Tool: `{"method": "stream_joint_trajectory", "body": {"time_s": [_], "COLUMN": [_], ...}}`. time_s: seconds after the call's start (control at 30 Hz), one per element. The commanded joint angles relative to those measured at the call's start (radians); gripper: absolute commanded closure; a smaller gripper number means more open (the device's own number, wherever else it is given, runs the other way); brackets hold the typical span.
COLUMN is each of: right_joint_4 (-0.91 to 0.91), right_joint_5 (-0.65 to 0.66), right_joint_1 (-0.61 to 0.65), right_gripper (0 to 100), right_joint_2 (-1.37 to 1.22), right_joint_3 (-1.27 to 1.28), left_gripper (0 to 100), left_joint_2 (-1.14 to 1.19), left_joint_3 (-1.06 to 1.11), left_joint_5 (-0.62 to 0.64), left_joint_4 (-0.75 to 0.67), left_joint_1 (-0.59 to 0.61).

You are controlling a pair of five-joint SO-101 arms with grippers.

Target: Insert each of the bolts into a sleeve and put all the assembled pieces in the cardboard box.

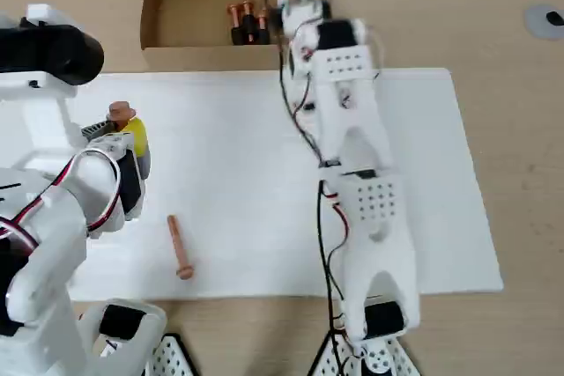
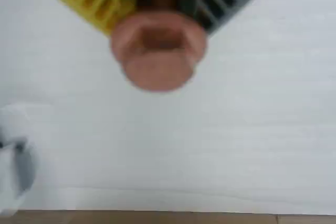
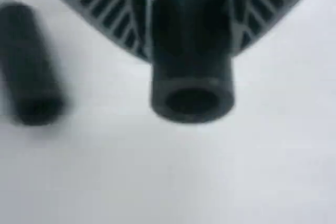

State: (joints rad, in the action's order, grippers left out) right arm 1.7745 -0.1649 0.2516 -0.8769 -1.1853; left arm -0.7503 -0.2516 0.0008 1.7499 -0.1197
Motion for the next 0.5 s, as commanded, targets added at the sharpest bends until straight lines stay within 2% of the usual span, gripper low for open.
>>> {"method": "stream_joint_trajectory", "body": {"time_s": [0.0,0.3,0.47], "right_joint_4": [0.015,0.014,0.014], "right_joint_5": [0.005,0.005,0.006], "right_joint_1": [-0.022,-0.013,0.073], "right_gripper": [98.8,98.8,98.8], "right_joint_2": [0.352,0.957,1.257], "right_joint_3": [-0.059,0.358,0.659], "left_gripper": [99,99,99], "left_joint_2": [-0.038,-0.143,-0.194], "left_joint_3": [-0.009,0.000,0.000], "left_joint_5": [0.002,-0.077,-0.072], "left_joint_4": [0.002,-0.051,-0.232], "left_joint_1": [-0.009,-0.009,-0.002]}}
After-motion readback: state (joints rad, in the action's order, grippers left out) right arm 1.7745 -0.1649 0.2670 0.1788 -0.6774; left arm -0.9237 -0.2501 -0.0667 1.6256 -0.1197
